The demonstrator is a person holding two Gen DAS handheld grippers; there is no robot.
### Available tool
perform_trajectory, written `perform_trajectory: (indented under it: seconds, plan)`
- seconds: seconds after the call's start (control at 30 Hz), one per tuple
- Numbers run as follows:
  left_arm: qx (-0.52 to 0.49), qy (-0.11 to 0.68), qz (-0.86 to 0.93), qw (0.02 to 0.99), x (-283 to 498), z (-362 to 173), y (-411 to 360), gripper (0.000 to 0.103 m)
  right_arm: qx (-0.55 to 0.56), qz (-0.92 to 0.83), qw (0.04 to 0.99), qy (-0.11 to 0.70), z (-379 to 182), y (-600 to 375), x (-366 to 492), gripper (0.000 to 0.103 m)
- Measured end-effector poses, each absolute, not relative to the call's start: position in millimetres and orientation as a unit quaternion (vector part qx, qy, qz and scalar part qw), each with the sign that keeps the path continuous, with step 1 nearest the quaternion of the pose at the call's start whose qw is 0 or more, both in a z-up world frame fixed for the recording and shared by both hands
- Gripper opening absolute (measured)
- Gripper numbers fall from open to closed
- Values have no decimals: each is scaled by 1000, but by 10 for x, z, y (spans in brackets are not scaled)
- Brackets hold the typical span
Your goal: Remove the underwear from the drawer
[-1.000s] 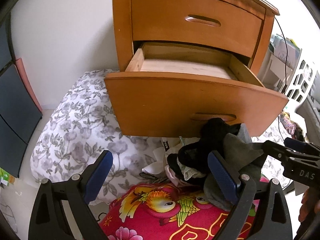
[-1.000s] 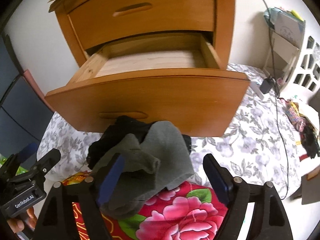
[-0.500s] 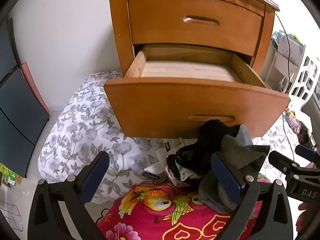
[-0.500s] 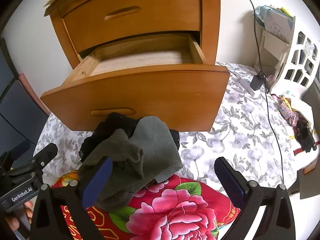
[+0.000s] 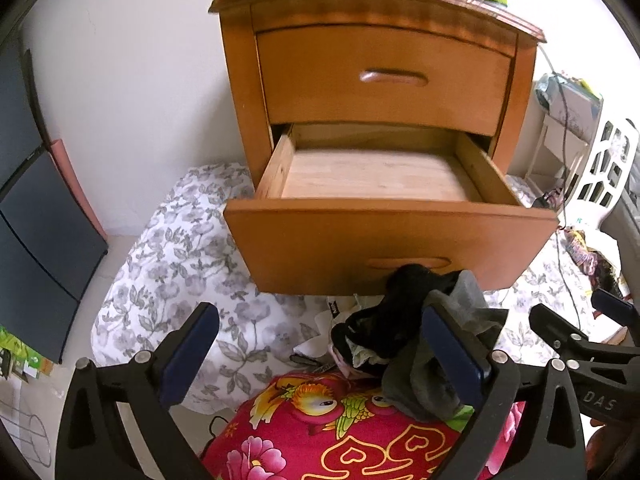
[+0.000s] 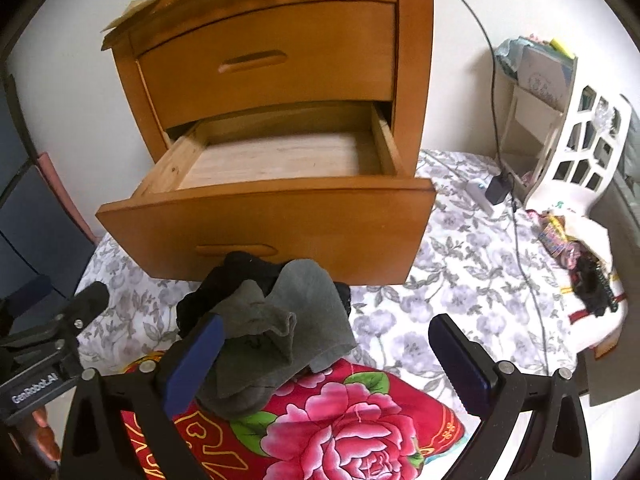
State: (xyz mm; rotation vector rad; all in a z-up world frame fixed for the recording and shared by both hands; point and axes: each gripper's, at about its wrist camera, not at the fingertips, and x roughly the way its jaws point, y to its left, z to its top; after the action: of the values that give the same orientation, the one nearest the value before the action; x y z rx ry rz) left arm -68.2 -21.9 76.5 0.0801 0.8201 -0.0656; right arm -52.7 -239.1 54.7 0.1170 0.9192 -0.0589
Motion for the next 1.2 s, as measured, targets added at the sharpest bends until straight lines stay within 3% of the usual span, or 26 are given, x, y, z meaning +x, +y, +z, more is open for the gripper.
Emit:
perform_trajectory:
  seconds: [1.2]
  plan:
    - [36,397,2,917,-768,825,-152,101,54,-36,909,411,794,-2359,-668,103]
